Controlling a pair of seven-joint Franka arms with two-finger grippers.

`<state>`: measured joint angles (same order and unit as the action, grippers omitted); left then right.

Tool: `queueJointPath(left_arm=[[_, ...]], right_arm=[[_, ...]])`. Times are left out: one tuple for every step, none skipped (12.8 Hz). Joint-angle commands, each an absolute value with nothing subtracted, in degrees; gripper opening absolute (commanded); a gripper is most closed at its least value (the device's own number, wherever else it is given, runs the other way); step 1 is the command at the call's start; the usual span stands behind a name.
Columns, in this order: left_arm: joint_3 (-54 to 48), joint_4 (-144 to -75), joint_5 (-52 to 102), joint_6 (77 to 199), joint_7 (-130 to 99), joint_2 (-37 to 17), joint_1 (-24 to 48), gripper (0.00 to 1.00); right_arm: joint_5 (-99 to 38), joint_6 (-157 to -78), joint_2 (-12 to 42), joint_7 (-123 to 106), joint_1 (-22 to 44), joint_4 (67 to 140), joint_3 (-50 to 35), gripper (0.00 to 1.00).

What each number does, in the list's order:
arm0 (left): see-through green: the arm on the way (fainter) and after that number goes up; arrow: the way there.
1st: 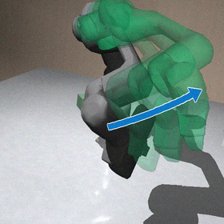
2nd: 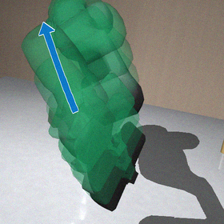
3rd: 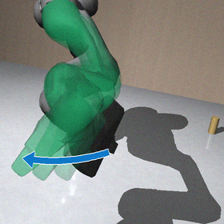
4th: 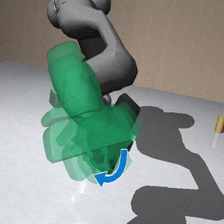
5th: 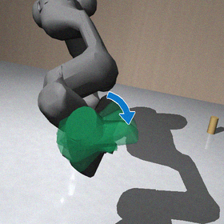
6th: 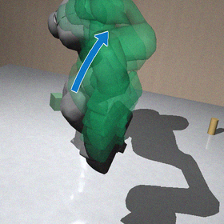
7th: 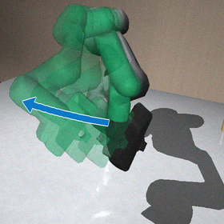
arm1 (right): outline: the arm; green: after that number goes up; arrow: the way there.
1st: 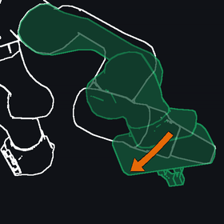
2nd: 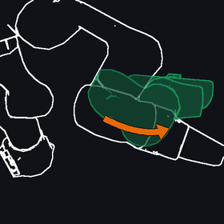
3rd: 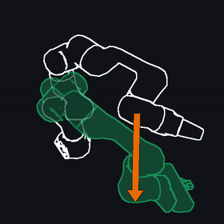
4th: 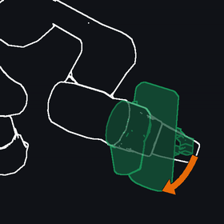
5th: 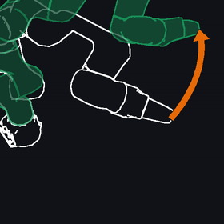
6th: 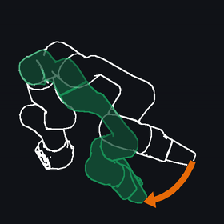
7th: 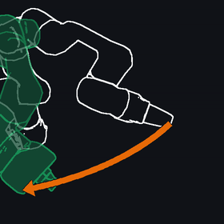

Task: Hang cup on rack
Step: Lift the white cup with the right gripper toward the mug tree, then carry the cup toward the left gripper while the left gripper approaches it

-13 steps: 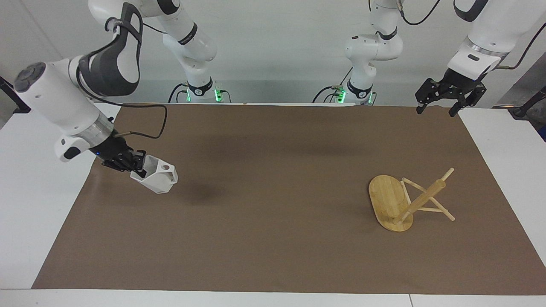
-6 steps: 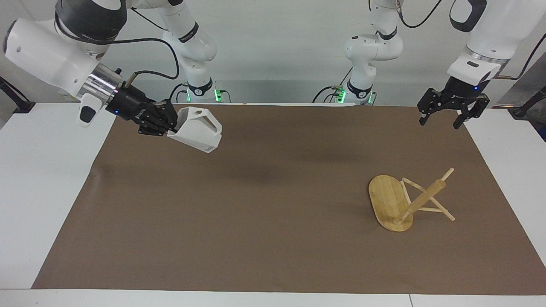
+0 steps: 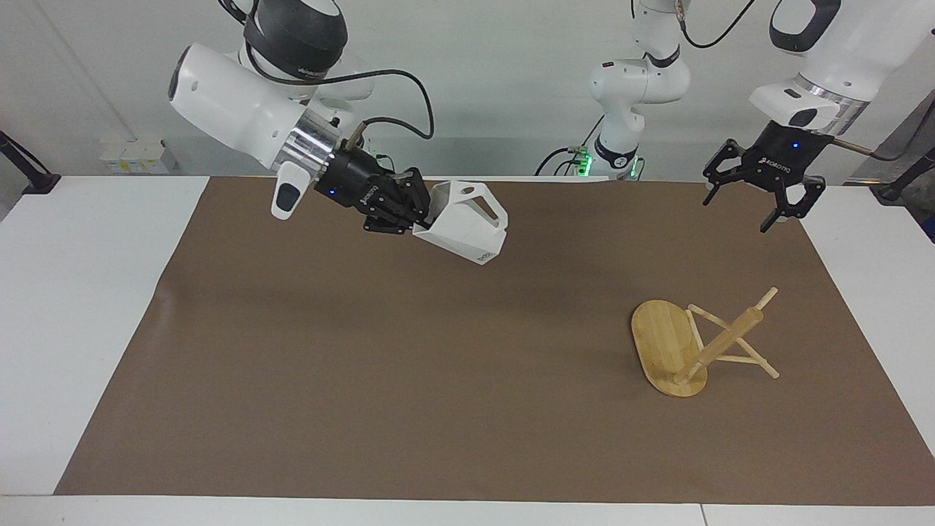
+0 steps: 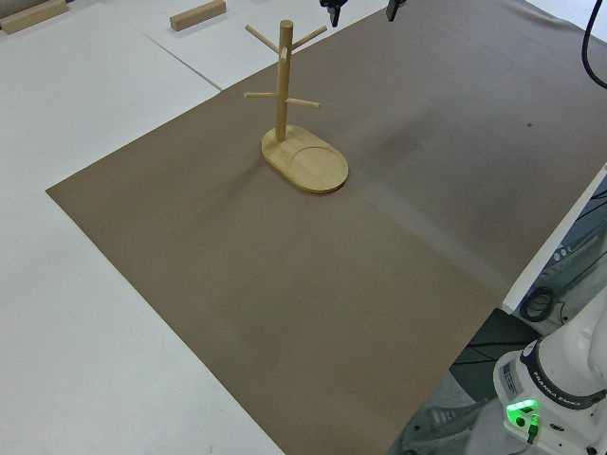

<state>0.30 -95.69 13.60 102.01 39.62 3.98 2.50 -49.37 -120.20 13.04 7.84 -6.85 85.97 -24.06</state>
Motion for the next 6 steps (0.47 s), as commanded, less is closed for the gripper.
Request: queueJointPath(left_arm=[[0.4,-97.8,17.0,103.4,47.3,5.6,2.5,1.00],[0.2,-97.8,17.7,103.3,50.9,5.6,2.9,1.00],[-0.1,-98.0,17.7,103.1,57.1,5.7,3.4,1.00],[-0.3,-98.7,17.6,103.7,62.4,6.0,3.5,1.00],[-1.1,-99.7,17.4,103.6,65.4,6.5,4.2,1.00],[-1.3,-101.6,17.0,104.3,66.3,7.4,5.2,1.00]], right_arm=[[-52.0,-123.0,11.0,8.6,-4.5,89.2,-23.9,0.00],[-52.0,-123.2,11.2,8.4,-2.7,89.3,-23.9,0.00],[-52.0,-123.7,11.3,8.4,-1.1,89.6,-23.9,0.00],[-52.0,-123.8,11.3,8.3,0.1,90.0,-23.8,0.00],[-52.0,-123.8,11.4,8.3,0.3,90.1,-23.9,0.00],[-52.0,-123.8,11.4,8.3,0.8,90.2,-23.9,0.00]])
